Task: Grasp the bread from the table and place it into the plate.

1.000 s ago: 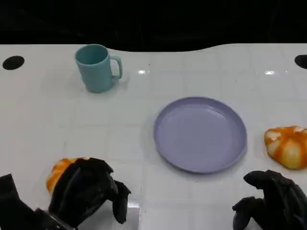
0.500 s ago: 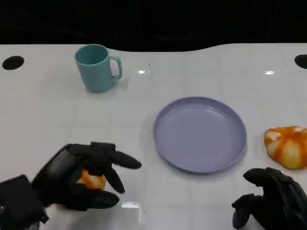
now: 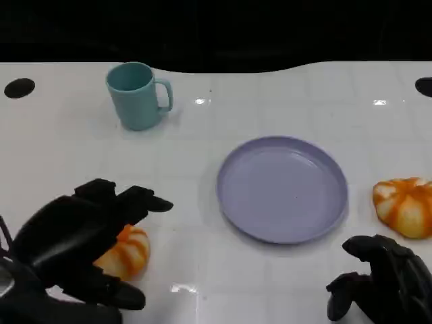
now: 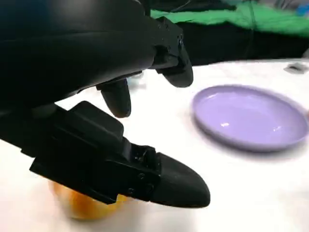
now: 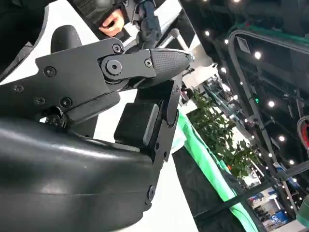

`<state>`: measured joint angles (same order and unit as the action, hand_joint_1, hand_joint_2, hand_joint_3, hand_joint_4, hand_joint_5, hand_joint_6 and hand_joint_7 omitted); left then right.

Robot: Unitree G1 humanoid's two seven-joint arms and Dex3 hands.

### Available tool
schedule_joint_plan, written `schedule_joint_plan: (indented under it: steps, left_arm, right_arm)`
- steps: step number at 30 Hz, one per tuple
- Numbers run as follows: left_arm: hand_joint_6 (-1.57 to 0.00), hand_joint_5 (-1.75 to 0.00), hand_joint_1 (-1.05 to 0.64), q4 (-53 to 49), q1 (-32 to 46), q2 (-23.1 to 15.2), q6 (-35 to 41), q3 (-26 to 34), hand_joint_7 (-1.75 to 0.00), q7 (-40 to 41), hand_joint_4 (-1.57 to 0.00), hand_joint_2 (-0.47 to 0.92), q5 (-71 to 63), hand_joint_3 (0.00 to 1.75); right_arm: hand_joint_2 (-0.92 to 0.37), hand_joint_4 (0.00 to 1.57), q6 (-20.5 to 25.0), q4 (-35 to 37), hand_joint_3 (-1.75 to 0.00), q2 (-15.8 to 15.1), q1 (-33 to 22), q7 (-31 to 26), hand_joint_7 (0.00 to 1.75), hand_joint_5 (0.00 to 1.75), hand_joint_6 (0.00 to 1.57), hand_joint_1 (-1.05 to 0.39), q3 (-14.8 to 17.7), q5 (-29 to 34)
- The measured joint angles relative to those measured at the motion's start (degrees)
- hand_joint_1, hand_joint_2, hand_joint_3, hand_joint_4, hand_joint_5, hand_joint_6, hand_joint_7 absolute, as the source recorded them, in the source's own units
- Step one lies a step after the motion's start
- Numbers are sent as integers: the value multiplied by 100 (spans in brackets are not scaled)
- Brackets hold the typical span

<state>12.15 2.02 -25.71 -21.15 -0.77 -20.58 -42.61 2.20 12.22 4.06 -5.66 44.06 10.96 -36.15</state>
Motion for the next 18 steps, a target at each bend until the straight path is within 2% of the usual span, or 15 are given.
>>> schedule_joint_plan:
  steps: [4, 7, 12, 18]
  left_arm:
    - [0, -159, -105, 206, 2, -111, 347, -200, -71, 100, 0, 90, -632, 13]
    - [0, -155, -105, 235, -10, -171, 620, -366, -82, 101, 0, 86, -1029, 6]
    - [0, -154, -105, 193, -94, -197, 1000, -630, -85, 108, 0, 84, -1481, 4]
    - [0, -161, -105, -779, -559, -204, 1215, -1100, -95, 485, 0, 82, -1839, 2]
  right_arm:
    - [-92, 157, 0, -53, -33, 0, -17, -14, 25, 62, 157, -59, -15, 1]
    - [-92, 157, 0, -60, -33, 0, -30, -27, 24, 62, 157, -59, -19, 1]
    - [-92, 157, 4, -65, -32, -1, -51, -29, 24, 61, 157, -59, -15, -1]
    - [-92, 157, 77, -74, -31, -7, -56, -32, 24, 60, 157, -59, -10, -11]
